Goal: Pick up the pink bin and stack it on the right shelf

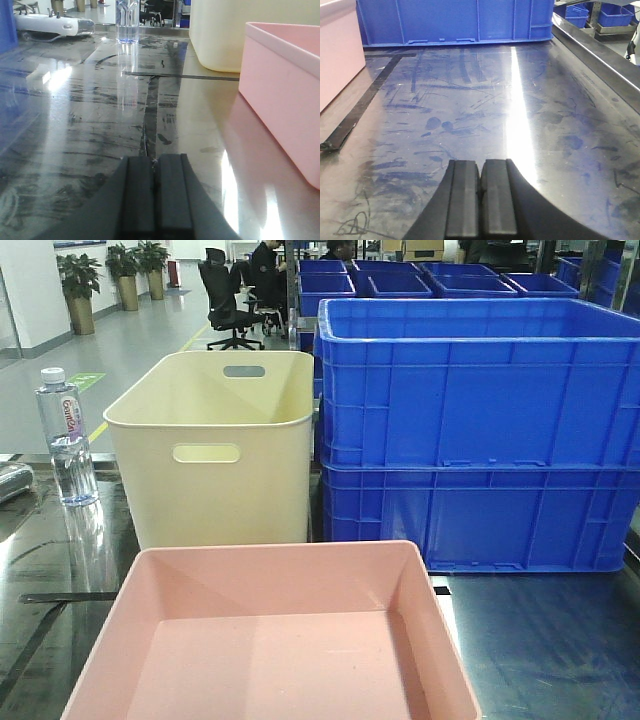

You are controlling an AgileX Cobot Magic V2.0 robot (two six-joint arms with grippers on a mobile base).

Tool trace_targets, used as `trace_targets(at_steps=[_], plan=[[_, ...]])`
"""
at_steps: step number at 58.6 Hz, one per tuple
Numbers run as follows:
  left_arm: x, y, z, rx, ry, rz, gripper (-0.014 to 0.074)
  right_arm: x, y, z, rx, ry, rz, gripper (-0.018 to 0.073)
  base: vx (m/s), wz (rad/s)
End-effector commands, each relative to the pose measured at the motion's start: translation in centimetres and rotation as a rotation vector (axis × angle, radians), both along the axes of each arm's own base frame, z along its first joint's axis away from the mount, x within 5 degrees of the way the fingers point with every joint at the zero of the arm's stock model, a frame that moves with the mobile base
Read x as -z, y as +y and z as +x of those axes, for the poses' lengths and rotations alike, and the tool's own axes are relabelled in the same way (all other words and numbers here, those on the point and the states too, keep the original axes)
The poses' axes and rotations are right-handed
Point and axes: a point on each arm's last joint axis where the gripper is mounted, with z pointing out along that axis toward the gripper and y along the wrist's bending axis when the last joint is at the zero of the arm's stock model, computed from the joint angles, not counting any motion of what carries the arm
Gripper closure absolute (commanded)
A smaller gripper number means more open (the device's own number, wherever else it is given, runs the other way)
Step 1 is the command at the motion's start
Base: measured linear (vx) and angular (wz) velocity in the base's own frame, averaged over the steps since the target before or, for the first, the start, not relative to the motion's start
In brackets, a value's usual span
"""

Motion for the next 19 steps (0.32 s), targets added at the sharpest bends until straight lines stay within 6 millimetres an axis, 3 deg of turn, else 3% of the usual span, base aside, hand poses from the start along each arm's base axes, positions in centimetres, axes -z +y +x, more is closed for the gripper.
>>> trace_targets(at_steps=[1, 19], plan=[[-0.32, -0.03, 0.21, 0.002, -0.057, -0.003, 0.0604, -0.59, 0.04, 0.08, -0.007, -0.077, -0.018, 0.0571, 0.0, 0.0], [-0.32, -0.03, 0.21, 0.002, -0.057, -0.003, 0.0604, -0.56, 0.04, 0.07, -0.006, -0.073, -0.018, 0.0571, 0.0, 0.0]])
